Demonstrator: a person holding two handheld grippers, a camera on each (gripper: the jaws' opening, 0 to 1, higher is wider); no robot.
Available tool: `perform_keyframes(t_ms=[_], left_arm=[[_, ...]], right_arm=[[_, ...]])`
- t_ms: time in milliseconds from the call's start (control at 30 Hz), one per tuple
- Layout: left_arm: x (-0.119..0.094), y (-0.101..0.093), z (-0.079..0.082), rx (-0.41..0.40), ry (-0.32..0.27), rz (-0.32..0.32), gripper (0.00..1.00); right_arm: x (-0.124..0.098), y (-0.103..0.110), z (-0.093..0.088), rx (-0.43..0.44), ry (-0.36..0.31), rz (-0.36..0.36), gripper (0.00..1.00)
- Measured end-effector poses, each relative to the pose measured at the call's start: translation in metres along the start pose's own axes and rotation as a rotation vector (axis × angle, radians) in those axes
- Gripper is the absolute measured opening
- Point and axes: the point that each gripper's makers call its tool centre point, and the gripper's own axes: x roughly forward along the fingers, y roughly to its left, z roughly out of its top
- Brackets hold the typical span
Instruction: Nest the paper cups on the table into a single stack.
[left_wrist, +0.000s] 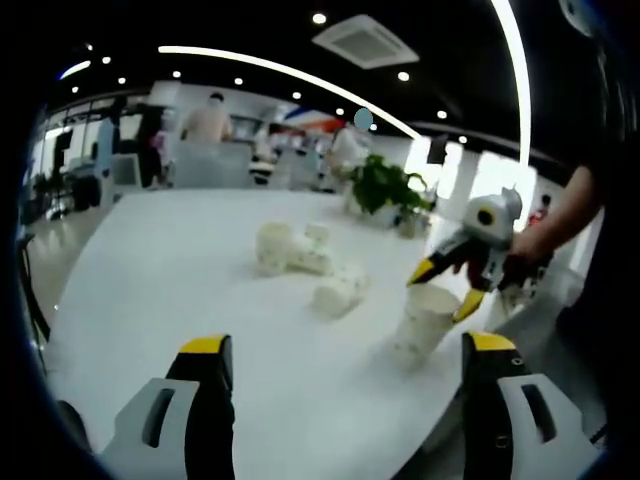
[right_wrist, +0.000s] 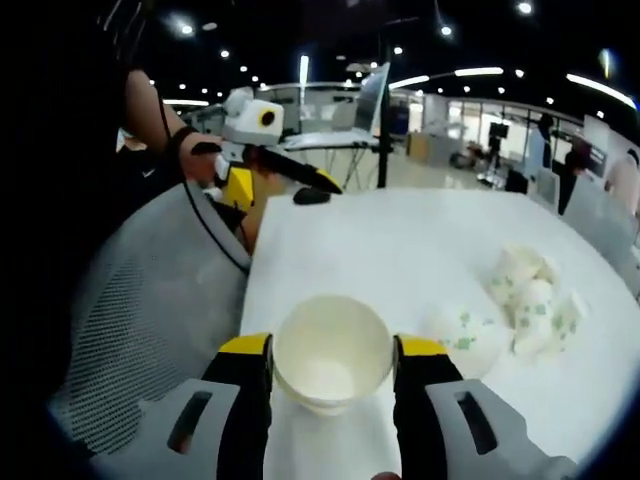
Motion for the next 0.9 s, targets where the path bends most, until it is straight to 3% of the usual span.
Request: perform_keyframes(t_ms=[900], left_arm=[[-0.0016,0.0007,-0.0022,-0.004,-0.002,-0.003,0.92]], right_arm=[[0.0012,0.0024,-0.0041,-0.021,0.016,0.005,0.44]])
